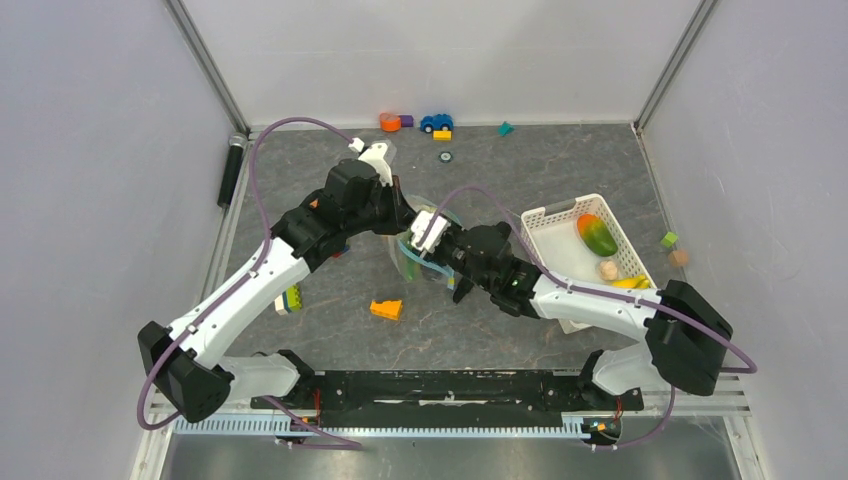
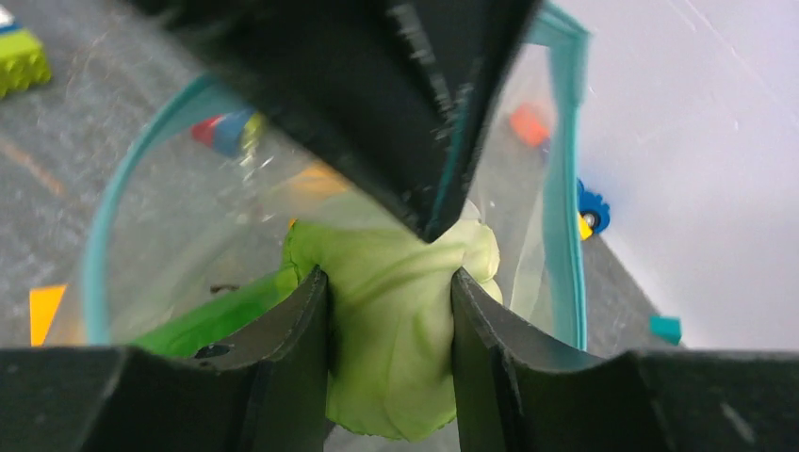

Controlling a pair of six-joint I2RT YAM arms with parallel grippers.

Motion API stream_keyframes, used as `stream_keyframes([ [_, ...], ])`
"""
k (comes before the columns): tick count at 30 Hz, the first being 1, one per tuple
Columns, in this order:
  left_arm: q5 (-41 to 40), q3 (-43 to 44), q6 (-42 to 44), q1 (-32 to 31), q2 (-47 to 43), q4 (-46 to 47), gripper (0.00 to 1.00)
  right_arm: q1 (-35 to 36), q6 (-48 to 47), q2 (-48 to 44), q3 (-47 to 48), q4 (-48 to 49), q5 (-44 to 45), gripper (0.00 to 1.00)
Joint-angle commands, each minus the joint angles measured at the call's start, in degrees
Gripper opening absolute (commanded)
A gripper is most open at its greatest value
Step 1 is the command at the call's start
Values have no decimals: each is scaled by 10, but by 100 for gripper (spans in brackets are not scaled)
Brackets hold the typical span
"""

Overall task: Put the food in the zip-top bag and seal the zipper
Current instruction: Place the fake vegetable in the zipper food storage bag.

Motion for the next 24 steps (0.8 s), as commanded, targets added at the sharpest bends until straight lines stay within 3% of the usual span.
stream_keyframes([
  [1, 49, 0, 21, -3, -23, 48, 2, -1, 156, 14, 60, 13, 143, 0],
  [6, 54, -7, 22, -5, -27, 59, 2, -1, 276, 23, 85, -27, 196, 0],
  [11, 71, -7, 19, -7, -21, 65, 2, -2, 359, 28, 83, -20, 168, 0],
  [19, 85, -17, 17, -9, -39, 82, 2, -1, 338, 76, 100, -27, 289, 0],
  [24, 89, -22, 19, -9, -47, 81, 2, -2, 270, 95, 98, -7, 330, 12],
])
